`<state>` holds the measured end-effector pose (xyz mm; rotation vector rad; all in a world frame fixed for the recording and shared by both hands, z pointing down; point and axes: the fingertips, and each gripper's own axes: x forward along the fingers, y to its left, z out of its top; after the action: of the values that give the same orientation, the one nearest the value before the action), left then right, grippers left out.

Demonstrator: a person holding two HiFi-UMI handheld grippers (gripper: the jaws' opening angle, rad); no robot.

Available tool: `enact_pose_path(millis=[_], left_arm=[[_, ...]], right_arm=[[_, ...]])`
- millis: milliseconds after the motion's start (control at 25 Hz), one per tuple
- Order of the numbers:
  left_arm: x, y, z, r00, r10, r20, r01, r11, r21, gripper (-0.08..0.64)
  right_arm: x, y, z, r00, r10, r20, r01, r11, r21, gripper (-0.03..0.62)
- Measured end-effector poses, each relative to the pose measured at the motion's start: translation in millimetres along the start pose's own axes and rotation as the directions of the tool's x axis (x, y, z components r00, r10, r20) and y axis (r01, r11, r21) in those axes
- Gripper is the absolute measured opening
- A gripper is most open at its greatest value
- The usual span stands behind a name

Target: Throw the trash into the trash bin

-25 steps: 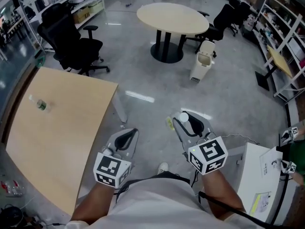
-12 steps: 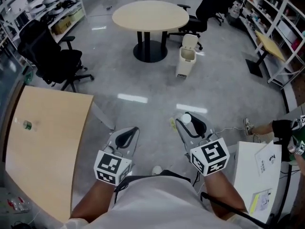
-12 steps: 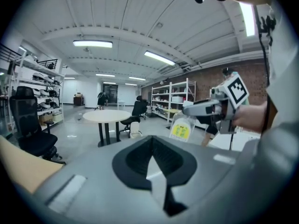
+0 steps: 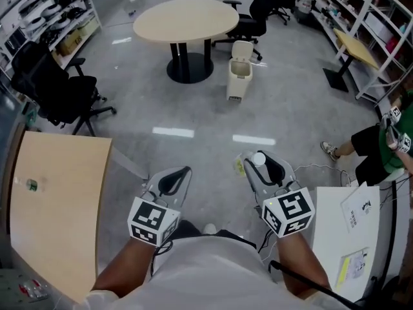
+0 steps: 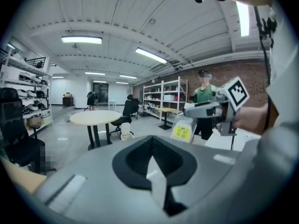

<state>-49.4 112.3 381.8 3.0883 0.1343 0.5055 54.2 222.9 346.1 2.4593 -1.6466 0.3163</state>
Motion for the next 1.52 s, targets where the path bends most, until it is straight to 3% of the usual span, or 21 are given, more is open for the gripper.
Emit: enact_pose_path(millis=[680, 1000, 1520], left_arm=[[54, 32, 14, 0.998, -0.06, -0.004, 0.06, 0.998, 0.001, 0.008], [105, 44, 28, 0.99, -0.14, -0.017, 0.141, 0.99, 0.022, 0.008], [192, 102, 58, 0.975, -0.221, -0.027, 0.223, 0.972, 0.07, 0.008]], right_arm=[[-4, -59, -19, 0.987, -0.156, -0.04, 0.159, 0.984, 0.078, 0.155], [31, -92, -12, 0.98, -0.187, -0.072, 0.192, 0.979, 0.073, 0.155], [102, -146, 3, 0.962, -0.26, -0.089, 0.268, 0.959, 0.089, 0.155]])
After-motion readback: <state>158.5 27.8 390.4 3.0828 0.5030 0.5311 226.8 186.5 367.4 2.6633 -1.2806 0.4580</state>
